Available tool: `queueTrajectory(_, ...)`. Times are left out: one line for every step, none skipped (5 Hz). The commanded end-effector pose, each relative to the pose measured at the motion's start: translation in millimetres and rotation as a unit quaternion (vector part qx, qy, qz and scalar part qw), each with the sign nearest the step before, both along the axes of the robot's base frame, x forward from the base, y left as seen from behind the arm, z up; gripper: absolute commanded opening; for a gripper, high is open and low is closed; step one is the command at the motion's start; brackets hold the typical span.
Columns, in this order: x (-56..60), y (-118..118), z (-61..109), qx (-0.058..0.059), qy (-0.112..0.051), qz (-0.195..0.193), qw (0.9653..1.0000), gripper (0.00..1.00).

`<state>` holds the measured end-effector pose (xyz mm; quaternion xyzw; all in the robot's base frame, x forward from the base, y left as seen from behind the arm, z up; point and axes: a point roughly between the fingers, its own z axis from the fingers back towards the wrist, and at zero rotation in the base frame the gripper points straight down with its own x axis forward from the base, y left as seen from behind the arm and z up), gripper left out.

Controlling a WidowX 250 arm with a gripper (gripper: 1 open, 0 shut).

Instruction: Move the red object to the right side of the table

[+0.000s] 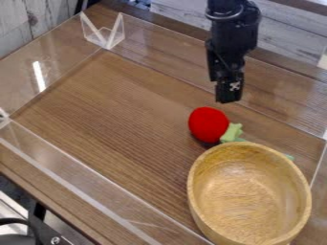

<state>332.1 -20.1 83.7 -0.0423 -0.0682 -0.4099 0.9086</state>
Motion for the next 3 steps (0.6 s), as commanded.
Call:
queueTrajectory(3.6,7,10.5,0.0,-0.018,-0.016,0.9997,1.0)
queueTrajectory(-3.9,13,-13.7,-0.001,-0.011,-0.01,0.9999,1.0)
queueTrajectory(-8.3,16,-39.8,0.001,-0.004,-0.003,1.0,1.0)
